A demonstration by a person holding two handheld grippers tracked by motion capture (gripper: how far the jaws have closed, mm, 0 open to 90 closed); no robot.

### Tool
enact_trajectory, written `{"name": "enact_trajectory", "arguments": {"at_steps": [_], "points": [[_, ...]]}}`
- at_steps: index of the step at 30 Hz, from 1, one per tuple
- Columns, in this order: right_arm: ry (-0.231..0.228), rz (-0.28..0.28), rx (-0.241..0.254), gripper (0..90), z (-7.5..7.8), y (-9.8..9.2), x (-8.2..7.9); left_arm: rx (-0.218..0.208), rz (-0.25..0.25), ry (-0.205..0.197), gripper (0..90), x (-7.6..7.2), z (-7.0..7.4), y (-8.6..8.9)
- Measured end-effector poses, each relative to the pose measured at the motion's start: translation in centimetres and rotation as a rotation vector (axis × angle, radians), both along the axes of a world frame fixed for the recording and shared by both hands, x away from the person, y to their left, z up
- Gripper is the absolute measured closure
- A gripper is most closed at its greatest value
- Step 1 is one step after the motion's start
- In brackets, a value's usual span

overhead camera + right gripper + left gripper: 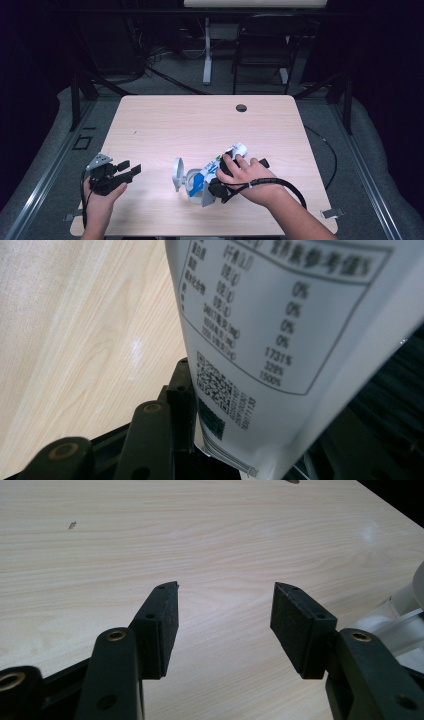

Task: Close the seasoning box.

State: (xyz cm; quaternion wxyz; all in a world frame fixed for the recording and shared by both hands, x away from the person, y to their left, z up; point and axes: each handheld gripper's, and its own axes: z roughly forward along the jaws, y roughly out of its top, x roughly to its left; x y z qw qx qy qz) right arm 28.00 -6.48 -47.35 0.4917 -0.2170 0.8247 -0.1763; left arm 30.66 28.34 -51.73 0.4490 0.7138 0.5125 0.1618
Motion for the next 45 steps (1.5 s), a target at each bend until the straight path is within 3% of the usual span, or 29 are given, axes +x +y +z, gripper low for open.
{"name": "enact_trajectory", "arguments": {"at_steps": [45], "points": [[-0.001,-0.012,-0.003,62.6,0.14,0.16,-0.08,-0.001,0.000,0.002,45.3,-0.01,-0.03,0.04]]}}
